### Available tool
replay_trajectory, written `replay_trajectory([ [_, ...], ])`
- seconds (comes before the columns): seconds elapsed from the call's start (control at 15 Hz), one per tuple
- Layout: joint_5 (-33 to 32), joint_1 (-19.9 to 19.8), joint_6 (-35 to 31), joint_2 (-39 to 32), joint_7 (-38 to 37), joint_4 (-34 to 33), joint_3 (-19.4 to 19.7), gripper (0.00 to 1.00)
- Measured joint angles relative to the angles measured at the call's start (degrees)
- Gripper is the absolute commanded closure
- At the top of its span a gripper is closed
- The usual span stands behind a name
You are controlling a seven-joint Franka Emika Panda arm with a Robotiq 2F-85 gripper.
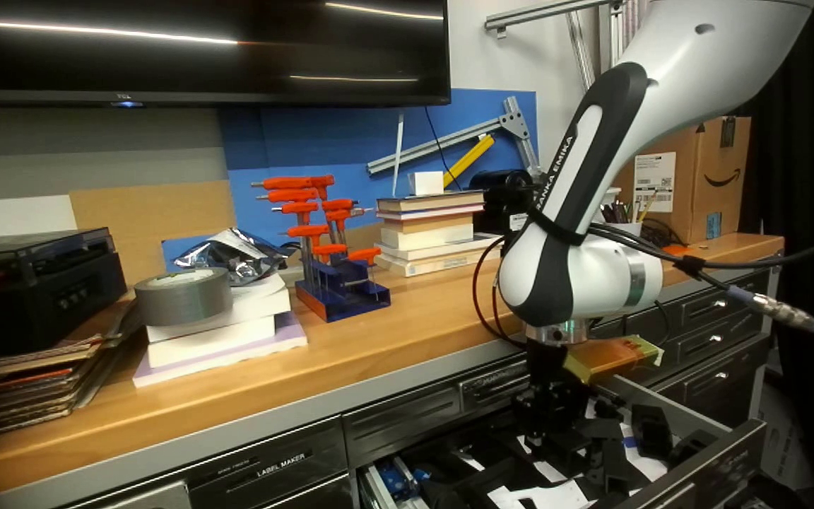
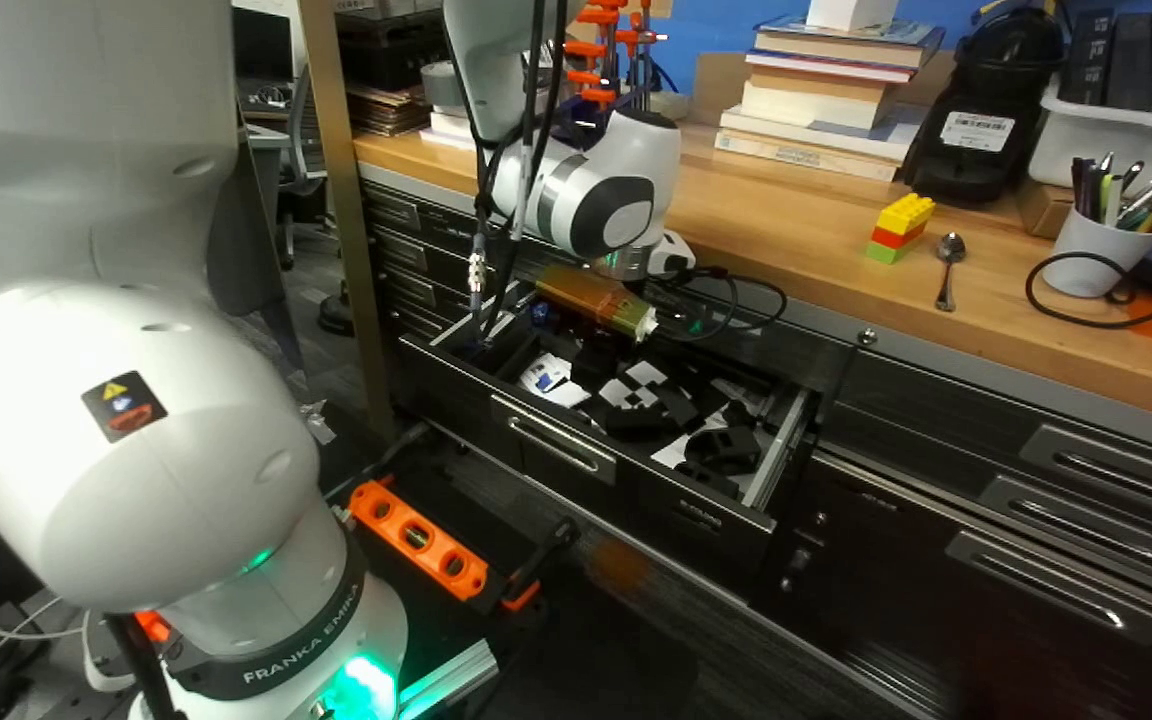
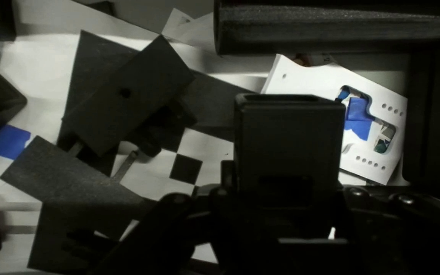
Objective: Put the black object in the top drawer
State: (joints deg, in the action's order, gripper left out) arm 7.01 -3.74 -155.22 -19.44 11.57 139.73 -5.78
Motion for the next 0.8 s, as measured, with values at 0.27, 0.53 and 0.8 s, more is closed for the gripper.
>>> replay_trajectory([
  [0.27,0.0,0.0,1.1,0.0,-0.4,-0.3,0.0,0.13],
  [0.53,0.0,0.0,3.2,0.0,-1.1,-0.8,0.0,0.0],
  [0.8,0.4,0.0,3.9,0.2,-2.6,-1.0,0.2,0.0],
])
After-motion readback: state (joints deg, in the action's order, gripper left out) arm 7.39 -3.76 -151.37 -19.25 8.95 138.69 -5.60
